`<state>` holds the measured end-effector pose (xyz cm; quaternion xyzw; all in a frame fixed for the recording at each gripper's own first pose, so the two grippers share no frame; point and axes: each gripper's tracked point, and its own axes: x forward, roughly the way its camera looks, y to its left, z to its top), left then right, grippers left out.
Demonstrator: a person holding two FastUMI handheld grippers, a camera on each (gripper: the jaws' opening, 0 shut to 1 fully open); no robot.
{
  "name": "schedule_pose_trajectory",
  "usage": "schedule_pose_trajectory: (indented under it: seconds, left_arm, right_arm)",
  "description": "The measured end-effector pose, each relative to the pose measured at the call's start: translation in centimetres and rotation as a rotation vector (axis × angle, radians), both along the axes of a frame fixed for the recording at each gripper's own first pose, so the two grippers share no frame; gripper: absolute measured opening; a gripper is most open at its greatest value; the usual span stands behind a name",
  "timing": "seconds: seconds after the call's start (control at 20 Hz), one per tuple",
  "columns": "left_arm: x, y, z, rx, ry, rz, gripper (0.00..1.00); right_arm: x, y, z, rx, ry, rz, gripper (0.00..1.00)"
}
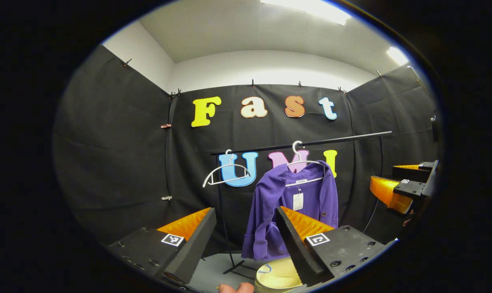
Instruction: Grasp the clothes on the hanger with both hands and then place them into the laundry hamper below.
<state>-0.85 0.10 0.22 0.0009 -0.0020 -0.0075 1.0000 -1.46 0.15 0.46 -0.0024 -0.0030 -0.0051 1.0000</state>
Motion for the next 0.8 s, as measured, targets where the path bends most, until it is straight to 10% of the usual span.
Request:
schedule_pose_trajectory:
  seconds: [0.8]
  left_arm:
    - [-0.1,-0.7,-0.4,0.013,0.011,-0.062,0.92]
  right_arm:
    - [0.8,-1.0,-0.7,0.007,0.015,-0.035,0.98]
